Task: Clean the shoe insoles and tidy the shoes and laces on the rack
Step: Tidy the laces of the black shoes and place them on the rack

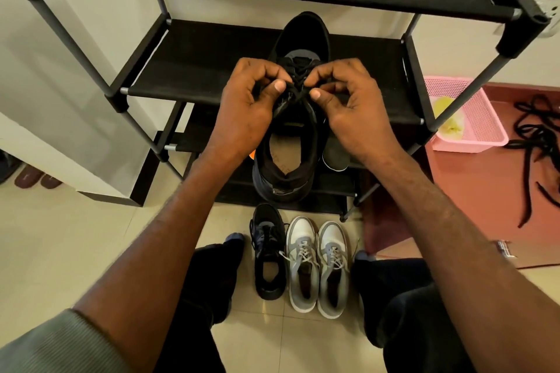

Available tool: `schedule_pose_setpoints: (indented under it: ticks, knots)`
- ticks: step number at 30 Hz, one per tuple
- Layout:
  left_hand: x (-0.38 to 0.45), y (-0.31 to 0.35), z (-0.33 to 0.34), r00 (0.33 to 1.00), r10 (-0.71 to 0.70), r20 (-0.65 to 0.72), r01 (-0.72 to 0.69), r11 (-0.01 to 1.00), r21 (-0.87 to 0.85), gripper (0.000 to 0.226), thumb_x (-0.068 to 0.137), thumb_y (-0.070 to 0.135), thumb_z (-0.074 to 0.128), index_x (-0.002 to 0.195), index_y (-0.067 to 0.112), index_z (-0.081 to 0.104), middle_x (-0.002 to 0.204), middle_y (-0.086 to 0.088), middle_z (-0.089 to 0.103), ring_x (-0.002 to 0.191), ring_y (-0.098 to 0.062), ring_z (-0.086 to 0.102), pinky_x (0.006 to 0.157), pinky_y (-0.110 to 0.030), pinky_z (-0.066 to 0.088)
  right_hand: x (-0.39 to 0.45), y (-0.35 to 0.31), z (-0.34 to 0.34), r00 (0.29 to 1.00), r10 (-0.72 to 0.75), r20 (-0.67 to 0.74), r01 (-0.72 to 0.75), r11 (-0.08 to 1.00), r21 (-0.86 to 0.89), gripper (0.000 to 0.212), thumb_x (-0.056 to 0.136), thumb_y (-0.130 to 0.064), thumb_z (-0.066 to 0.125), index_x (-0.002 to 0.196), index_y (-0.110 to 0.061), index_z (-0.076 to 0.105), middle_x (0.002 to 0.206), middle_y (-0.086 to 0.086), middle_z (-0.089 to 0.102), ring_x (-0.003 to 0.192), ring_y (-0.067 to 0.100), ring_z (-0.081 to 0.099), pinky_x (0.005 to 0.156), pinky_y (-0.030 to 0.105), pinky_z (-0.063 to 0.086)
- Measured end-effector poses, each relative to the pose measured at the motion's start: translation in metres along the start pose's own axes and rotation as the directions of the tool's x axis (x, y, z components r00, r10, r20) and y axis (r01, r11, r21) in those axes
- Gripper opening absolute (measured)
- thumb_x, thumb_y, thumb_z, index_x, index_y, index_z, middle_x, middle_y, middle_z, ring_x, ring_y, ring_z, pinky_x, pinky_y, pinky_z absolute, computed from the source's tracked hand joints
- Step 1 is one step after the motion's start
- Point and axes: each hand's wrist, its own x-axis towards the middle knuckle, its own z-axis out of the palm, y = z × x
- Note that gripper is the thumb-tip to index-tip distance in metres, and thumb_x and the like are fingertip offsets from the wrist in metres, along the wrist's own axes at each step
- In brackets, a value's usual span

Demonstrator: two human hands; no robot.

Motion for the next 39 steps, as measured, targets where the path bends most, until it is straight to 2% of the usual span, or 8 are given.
schedule_pose_setpoints:
  ticks: [4, 9, 14, 20, 24, 28, 33, 39]
  knots:
    - [0.001, -0.001, 0.003, 1.000, -0.018, -0.020, 0.018, 1.000, 0.000, 0.012, 0.101, 0.010, 0.056, 0.108, 0.010, 0.066, 0.117, -0.009, 0.057, 0.107, -0.013, 0.061, 0.095, -0.026, 0.054, 0.001, -0.003, 0.006, 0.999, 0.024, -0.043, -0.025, 0.999, -0.026, 0.018, 0.092, -0.011, 0.070, 0.101, -0.027, 0.071, 0.112, -0.006, 0.056, 0.108, 0.010, 0.062, 0.096, 0.035, 0.057]
    - [0.000, -0.006, -0.001, 0.999, -0.024, 0.030, 0.024, 1.000, -0.010, 0.016, 0.102, 0.010, 0.056, 0.116, 0.009, 0.064, 0.121, -0.009, 0.057, 0.111, -0.015, 0.062, 0.096, -0.028, 0.055, 0.003, -0.006, 0.012, 0.991, 0.101, -0.086, -0.099, 0.995, 0.030, 0.018, 0.098, -0.005, 0.061, 0.100, -0.022, 0.068, 0.108, -0.003, 0.056, 0.095, -0.004, 0.057, 0.088, 0.014, 0.048]
    - [-0.001, -0.008, -0.004, 1.000, 0.002, 0.031, -0.002, 1.000, -0.020, 0.015, 0.099, 0.011, 0.061, 0.114, 0.014, 0.064, 0.120, -0.009, 0.060, 0.111, -0.022, 0.063, 0.097, -0.040, 0.057, 0.003, -0.006, 0.012, 0.988, 0.127, -0.088, -0.114, 0.983, 0.142, 0.017, 0.098, -0.006, 0.058, 0.099, -0.021, 0.068, 0.100, 0.006, 0.066, 0.099, 0.022, 0.062, 0.095, 0.040, 0.055]
    - [0.004, -0.002, -0.002, 0.998, -0.061, -0.023, 0.060, 0.996, -0.059, 0.014, 0.097, 0.008, 0.064, 0.108, 0.016, 0.068, 0.117, -0.010, 0.061, 0.103, -0.014, 0.065, 0.089, -0.031, 0.058, 0.000, -0.010, 0.010, 0.989, 0.116, -0.090, -0.101, 0.982, 0.161, 0.017, 0.098, -0.001, 0.060, 0.110, -0.010, 0.067, 0.097, 0.005, 0.063, 0.090, 0.009, 0.060, 0.084, 0.020, 0.052]
    - [0.002, 0.005, -0.001, 0.989, -0.138, -0.055, 0.131, 0.984, -0.123, 0.014, 0.099, 0.003, 0.058, 0.109, 0.008, 0.067, 0.114, -0.010, 0.059, 0.095, -0.001, 0.060, 0.086, -0.019, 0.053, 0.001, -0.006, 0.008, 0.989, 0.136, -0.054, -0.126, 0.980, 0.156, 0.025, 0.093, 0.000, 0.067, 0.114, -0.012, 0.071, 0.111, 0.001, 0.067, 0.103, 0.010, 0.064, 0.096, 0.026, 0.055]
    - [0.001, 0.006, -0.001, 0.992, -0.121, -0.030, 0.117, 0.988, -0.102, 0.014, 0.100, 0.007, 0.058, 0.109, 0.011, 0.067, 0.112, -0.011, 0.060, 0.098, -0.010, 0.060, 0.090, -0.025, 0.055, 0.002, -0.004, 0.010, 0.985, 0.149, -0.091, -0.140, 0.985, 0.101, 0.015, 0.093, -0.005, 0.071, 0.104, -0.015, 0.075, 0.112, 0.007, 0.069, 0.101, 0.009, 0.068, 0.093, 0.024, 0.055]
    - [-0.005, -0.002, -0.015, 0.996, -0.058, 0.068, 0.072, 0.973, -0.221, 0.017, 0.105, 0.005, 0.050, 0.118, 0.000, 0.059, 0.115, -0.023, 0.062, 0.107, -0.038, 0.064, 0.094, -0.048, 0.059, 0.004, 0.000, 0.013, 0.973, 0.177, -0.146, -0.163, 0.981, 0.100, 0.011, 0.095, -0.010, 0.070, 0.103, -0.015, 0.074, 0.107, 0.005, 0.071, 0.099, 0.012, 0.068, 0.093, 0.030, 0.058]
    - [-0.009, -0.004, -0.017, 0.991, -0.064, 0.114, 0.089, 0.969, -0.232, 0.025, 0.101, 0.010, 0.061, 0.125, 0.003, 0.064, 0.129, -0.019, 0.060, 0.122, -0.029, 0.061, 0.105, -0.045, 0.053, 0.003, -0.001, 0.004, 0.977, 0.184, -0.109, -0.157, 0.962, 0.223, 0.014, 0.097, -0.007, 0.065, 0.111, -0.009, 0.068, 0.104, 0.003, 0.069, 0.093, 0.010, 0.065, 0.088, 0.029, 0.058]
